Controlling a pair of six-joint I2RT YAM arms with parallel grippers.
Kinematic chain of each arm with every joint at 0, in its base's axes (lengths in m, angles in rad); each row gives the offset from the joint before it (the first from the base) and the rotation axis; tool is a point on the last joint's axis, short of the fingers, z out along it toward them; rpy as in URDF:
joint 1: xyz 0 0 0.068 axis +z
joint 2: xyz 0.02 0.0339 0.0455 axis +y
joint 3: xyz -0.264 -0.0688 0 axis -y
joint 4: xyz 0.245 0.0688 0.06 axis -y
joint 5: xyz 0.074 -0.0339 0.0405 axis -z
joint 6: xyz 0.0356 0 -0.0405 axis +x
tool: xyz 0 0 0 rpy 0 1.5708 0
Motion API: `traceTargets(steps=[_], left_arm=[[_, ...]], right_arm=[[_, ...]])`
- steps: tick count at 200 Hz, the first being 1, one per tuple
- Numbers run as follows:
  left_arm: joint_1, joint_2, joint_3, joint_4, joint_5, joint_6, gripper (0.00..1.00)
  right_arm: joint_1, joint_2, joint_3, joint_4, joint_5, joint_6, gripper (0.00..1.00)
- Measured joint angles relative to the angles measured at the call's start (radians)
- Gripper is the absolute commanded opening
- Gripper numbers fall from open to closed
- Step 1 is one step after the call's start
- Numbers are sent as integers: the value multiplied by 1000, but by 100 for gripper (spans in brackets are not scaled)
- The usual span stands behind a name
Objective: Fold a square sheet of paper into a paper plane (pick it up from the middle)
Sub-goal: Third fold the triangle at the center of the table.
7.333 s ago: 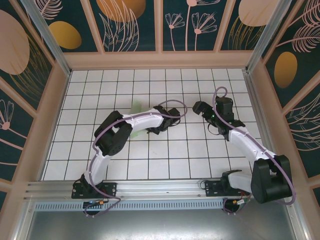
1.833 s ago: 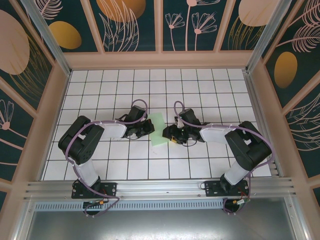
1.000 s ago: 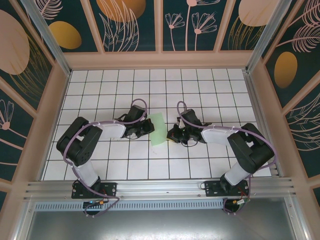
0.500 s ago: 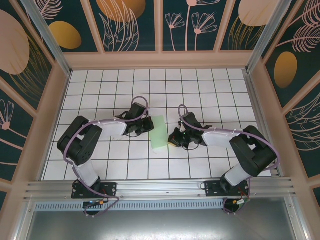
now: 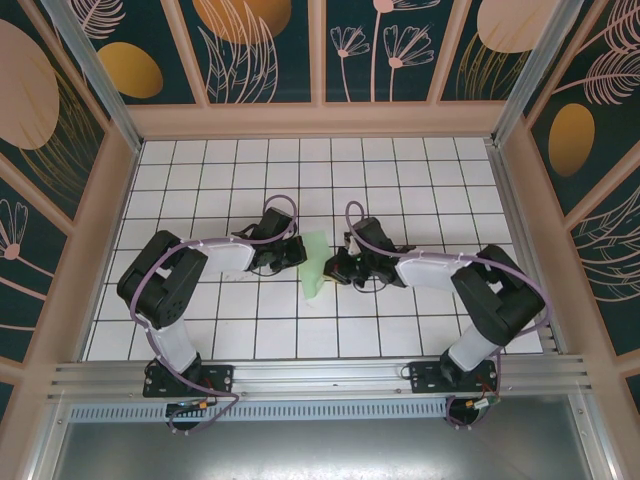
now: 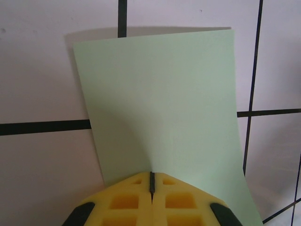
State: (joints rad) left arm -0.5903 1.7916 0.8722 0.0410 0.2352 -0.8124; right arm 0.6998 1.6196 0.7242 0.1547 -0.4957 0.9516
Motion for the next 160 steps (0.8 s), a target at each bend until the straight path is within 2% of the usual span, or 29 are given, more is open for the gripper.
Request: traceTargets(steps=[59, 90, 160], left_arm=[[0, -58, 0, -23, -10, 35, 10], [0, -104, 33, -23, -28, 49, 6], [0, 1, 76, -96, -100, 53, 2]], right_arm=[[21, 69, 14, 88, 9, 1, 0], [22, 79, 16, 127, 20, 2, 0], [25, 121, 16, 181, 27, 5, 0]])
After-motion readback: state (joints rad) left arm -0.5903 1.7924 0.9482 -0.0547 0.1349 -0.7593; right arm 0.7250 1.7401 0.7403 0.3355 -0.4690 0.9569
